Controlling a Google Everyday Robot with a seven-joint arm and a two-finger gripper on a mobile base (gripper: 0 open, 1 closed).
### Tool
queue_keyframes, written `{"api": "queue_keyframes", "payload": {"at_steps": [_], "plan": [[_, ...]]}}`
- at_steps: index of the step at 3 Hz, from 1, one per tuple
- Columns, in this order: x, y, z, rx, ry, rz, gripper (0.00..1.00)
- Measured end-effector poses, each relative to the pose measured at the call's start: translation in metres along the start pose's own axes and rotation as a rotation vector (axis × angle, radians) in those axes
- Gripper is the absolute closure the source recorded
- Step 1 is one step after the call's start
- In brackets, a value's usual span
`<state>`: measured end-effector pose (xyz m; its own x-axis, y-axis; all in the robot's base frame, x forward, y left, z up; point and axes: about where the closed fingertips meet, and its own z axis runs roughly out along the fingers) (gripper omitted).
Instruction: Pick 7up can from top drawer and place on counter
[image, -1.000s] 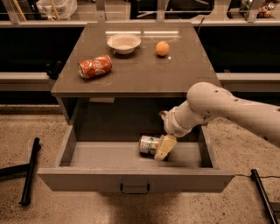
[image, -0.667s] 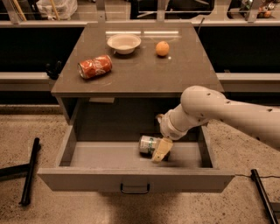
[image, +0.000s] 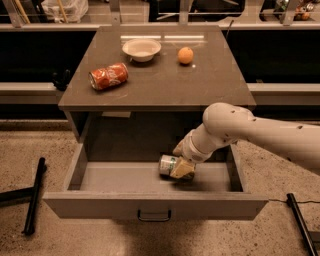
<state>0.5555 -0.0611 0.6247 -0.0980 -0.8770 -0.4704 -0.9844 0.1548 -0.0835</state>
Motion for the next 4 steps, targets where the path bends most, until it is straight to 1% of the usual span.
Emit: {"api": "queue_keyframes", "payload": {"at_steps": [1, 2, 3, 4], "plan": [[0.005, 0.000, 0.001, 0.004, -0.017, 0.020, 0.64], [0.004, -0.004, -0.017, 0.032, -0.065, 0.020, 0.88], [0.000, -0.015, -0.067, 0.083, -0.139, -0.012, 1.00], [-0.001, -0.030, -0.127, 0.139, -0.179, -0.064, 1.00]]}}
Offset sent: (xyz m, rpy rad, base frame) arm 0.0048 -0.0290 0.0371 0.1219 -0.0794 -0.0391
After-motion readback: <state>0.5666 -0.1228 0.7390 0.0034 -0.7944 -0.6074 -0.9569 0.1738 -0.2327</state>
